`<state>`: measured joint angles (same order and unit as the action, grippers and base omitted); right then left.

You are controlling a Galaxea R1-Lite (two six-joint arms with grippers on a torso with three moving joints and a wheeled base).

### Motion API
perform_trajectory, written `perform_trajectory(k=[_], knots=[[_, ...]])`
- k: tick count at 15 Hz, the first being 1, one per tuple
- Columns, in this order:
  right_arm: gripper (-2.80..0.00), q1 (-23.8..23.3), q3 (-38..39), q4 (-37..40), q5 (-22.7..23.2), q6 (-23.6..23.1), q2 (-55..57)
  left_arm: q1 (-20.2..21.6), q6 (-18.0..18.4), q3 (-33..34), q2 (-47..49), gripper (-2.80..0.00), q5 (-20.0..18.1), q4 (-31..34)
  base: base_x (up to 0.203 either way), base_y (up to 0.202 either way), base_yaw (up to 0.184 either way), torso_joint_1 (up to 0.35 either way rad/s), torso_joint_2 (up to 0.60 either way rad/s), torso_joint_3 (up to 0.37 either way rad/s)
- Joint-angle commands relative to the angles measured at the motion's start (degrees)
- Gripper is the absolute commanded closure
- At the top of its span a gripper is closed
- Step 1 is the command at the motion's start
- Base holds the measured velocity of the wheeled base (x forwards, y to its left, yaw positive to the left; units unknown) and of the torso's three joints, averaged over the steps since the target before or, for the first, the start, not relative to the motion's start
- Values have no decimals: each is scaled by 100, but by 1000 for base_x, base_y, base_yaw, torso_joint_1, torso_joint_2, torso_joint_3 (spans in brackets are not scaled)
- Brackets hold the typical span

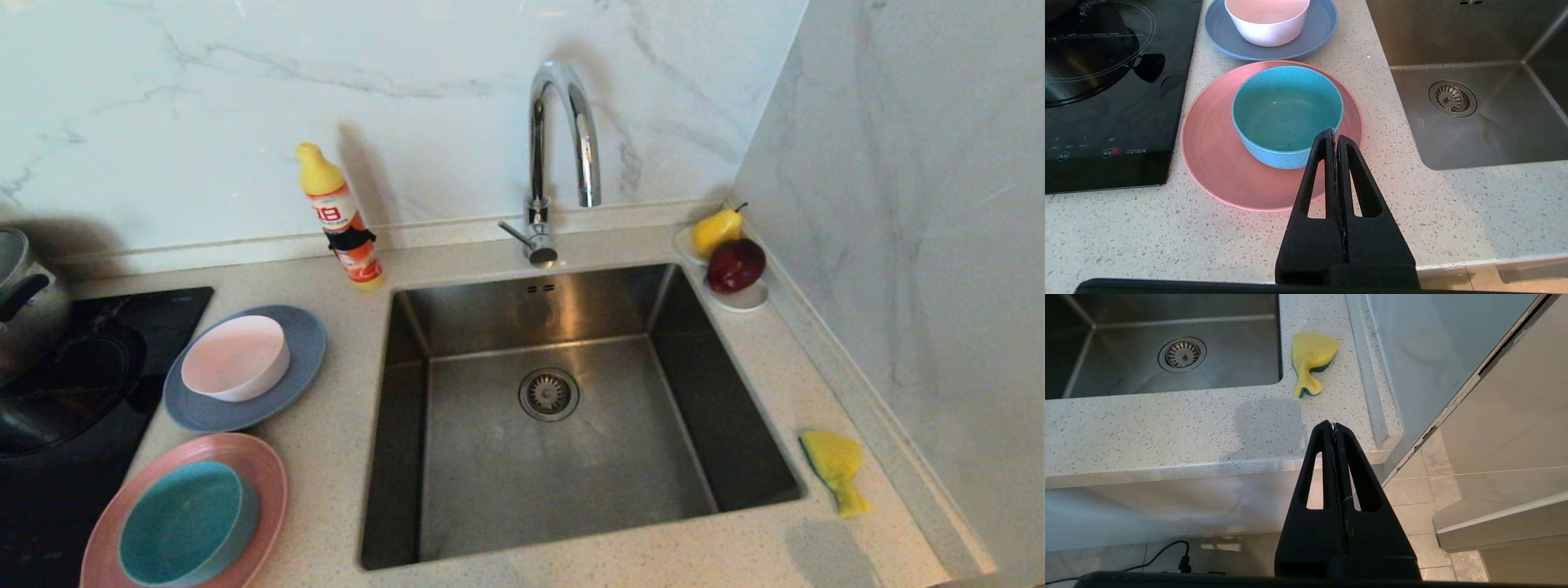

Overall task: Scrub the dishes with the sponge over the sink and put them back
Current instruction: Grab the dish soap

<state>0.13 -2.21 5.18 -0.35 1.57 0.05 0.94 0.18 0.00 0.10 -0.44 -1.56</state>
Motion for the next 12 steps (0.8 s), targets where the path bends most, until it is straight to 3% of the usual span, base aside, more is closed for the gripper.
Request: perform_trajectory(k=[1, 12], knots=[[0, -5, 1, 0, 0, 1, -5, 3, -1, 105, 8, 0, 0, -2, 0, 0, 0, 0, 0, 0], [0, -5, 1, 0, 0, 1, -5, 3, 52, 105, 8, 0, 0, 7, 0, 0, 0, 0, 0, 0]])
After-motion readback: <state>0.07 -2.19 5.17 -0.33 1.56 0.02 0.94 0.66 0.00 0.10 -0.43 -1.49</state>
